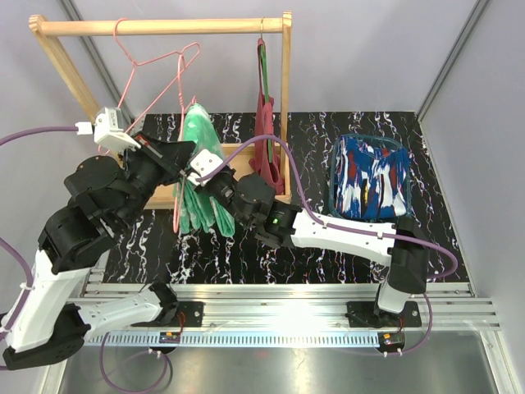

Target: Remove the trousers from the hanger

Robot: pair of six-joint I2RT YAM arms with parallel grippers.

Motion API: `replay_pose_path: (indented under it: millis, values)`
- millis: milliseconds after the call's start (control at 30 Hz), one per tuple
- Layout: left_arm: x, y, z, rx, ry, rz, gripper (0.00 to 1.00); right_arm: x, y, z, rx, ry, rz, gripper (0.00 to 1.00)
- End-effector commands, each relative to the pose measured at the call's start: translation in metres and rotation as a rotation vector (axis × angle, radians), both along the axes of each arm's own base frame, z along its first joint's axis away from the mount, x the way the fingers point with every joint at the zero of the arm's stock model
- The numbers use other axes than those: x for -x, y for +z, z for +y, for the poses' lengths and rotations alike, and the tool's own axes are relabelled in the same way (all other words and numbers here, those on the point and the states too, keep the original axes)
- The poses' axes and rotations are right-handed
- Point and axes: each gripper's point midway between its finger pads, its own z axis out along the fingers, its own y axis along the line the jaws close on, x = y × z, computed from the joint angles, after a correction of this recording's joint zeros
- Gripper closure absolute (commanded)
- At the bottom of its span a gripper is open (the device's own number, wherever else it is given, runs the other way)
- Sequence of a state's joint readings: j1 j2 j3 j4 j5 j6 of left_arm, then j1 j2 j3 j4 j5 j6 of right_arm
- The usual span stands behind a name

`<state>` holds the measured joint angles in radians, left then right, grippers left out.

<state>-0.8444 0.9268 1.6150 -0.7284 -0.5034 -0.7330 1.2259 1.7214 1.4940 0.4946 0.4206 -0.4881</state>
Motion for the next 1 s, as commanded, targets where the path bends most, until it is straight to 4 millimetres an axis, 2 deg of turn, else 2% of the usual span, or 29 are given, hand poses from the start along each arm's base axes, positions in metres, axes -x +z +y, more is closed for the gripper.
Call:
replay_pose_path:
  millis: [0, 67, 100, 133, 267, 300, 367, 400, 500, 533, 600, 633, 733, 767, 800, 867, 900, 967]
  values:
    - [0.009, 0.027, 0.014, 0.046, 0.014, -0.074, 1.0, 0.017, 0.1, -0.029, -0.254, 0.041, -0.099, 0.82]
    - [0.005, 0.014, 0.021, 0.031, 0.062, -0.05, 1.0, 0.015, 0.111, -0.039, -0.302, 0.014, -0.11, 0.89]
    - [0.009, 0.011, 0.03, 0.037, 0.082, -0.049, 1.0, 0.016, 0.114, -0.044, -0.318, 0.006, -0.114, 0.97]
    - [0.007, 0.005, 0.038, 0.039, 0.123, -0.038, 1.0, 0.016, 0.118, -0.048, -0.334, -0.001, -0.121, 1.0]
    - [0.006, -0.024, 0.053, 0.024, 0.196, 0.003, 1.0, 0.017, 0.136, -0.06, -0.382, -0.018, -0.138, 1.0]
    - [0.004, -0.037, 0.052, 0.002, 0.206, 0.021, 1.0, 0.018, 0.146, -0.064, -0.399, -0.026, -0.145, 1.0]
    - [0.003, -0.047, 0.054, 0.003, 0.223, 0.043, 1.0, 0.016, 0.151, -0.069, -0.403, -0.05, -0.149, 1.0]
    - [0.001, -0.061, 0.052, -0.017, 0.228, 0.064, 1.0, 0.016, 0.159, -0.075, -0.42, -0.064, -0.153, 1.0]
    - [0.001, -0.078, 0.054, -0.012, 0.244, 0.088, 1.0, 0.016, 0.173, -0.086, -0.444, -0.093, -0.166, 1.0]
    - [-0.001, -0.09, 0.052, -0.024, 0.248, 0.109, 1.0, 0.017, 0.177, -0.089, -0.451, -0.097, -0.168, 1.0]
    - [0.001, -0.099, 0.053, -0.021, 0.248, 0.122, 1.0, 0.018, 0.192, -0.101, -0.472, -0.12, -0.186, 1.0]
    - [0.001, -0.111, 0.052, -0.029, 0.251, 0.141, 1.0, 0.017, 0.197, -0.106, -0.481, -0.132, -0.188, 1.0]
    - [0.005, -0.127, 0.054, -0.017, 0.25, 0.168, 1.0, 0.022, 0.226, -0.125, -0.509, -0.153, -0.216, 1.0]
    - [0.005, -0.139, 0.053, -0.032, 0.249, 0.186, 1.0, 0.023, 0.231, -0.127, -0.493, -0.158, -0.219, 1.0]
    - [0.008, -0.142, 0.055, -0.02, 0.242, 0.186, 1.0, 0.026, 0.25, -0.139, -0.525, -0.163, -0.232, 1.0]
    - [0.01, -0.155, 0.055, -0.018, 0.242, 0.205, 1.0, 0.028, 0.261, -0.145, -0.503, -0.171, -0.227, 1.0]
    - [0.012, -0.159, 0.057, -0.02, 0.243, 0.213, 1.0, 0.032, 0.28, -0.158, -0.537, -0.174, -0.236, 1.0]
    - [0.013, -0.167, 0.059, -0.024, 0.25, 0.226, 1.0, 0.035, 0.3, -0.175, -0.54, -0.194, -0.242, 1.0]
